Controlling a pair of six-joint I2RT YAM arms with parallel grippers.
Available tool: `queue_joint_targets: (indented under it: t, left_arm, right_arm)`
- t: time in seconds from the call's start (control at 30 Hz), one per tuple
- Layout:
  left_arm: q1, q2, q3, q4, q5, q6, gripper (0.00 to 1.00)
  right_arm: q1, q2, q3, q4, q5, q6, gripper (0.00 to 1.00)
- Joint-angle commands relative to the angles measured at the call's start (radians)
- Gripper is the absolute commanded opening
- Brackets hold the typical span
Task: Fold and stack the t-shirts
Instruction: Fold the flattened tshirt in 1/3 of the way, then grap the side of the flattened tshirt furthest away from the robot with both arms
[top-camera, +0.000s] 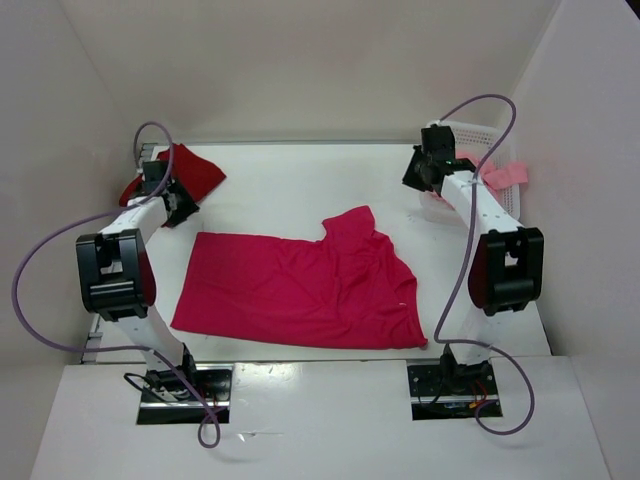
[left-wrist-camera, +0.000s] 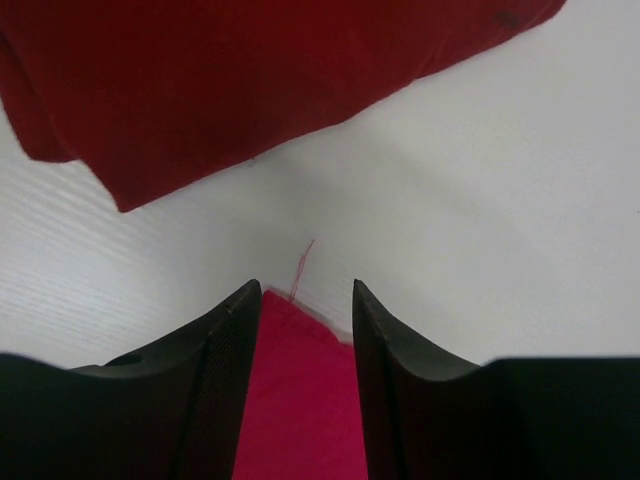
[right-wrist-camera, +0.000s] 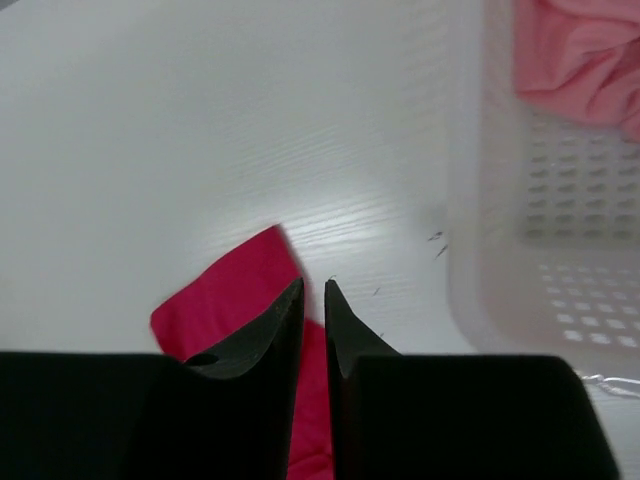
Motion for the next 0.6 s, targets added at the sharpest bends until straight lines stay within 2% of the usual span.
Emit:
queue_joint_targets:
  t: [0.0,0.07,0.27,0.4,0.47,0.5,0.57]
  left_arm:
    - [-0.051,0.02,0.048,0.026,-0.062,0.061,0.48]
    - [-0.071,0.031,0.038,0.026,-0.108,0.081,0.42]
    - [-0.08,0.059,0.001,0.017,-0.169,0.116,0.41]
    - [-0.08,0.082,-0.024,0.017,-0.191,0.125,0.46]
    - [-0.08,0.105,-0.033,0.017,-0.191,0.125,0.46]
    - [-0.08,0.105,-0.033,0.017,-0.191,0.125,0.46]
    - [-0.08,0.114,-0.033,0.017,-0.182,0.125,0.46]
  right_arm:
    - [0.051,-0.064,-0.048,0.019,-0.118,-0.035,0.19]
    - [0.065,-0.064,-0.086,0.059,-0.164,-0.035,0.19]
    - [0.084,-0.041,-0.141,0.111,-0.2,-0.024,0.19]
    - [0.114,0.053,-0.12,0.111,-0.2,-0.033,0.29]
    - [0.114,0.086,-0.12,0.148,-0.219,-0.024,0.34]
    - [0.114,0.1,-0.111,0.159,-0.23,-0.024,0.41]
    - [0.114,0.149,-0.079,0.168,-0.23,-0.003,0.45]
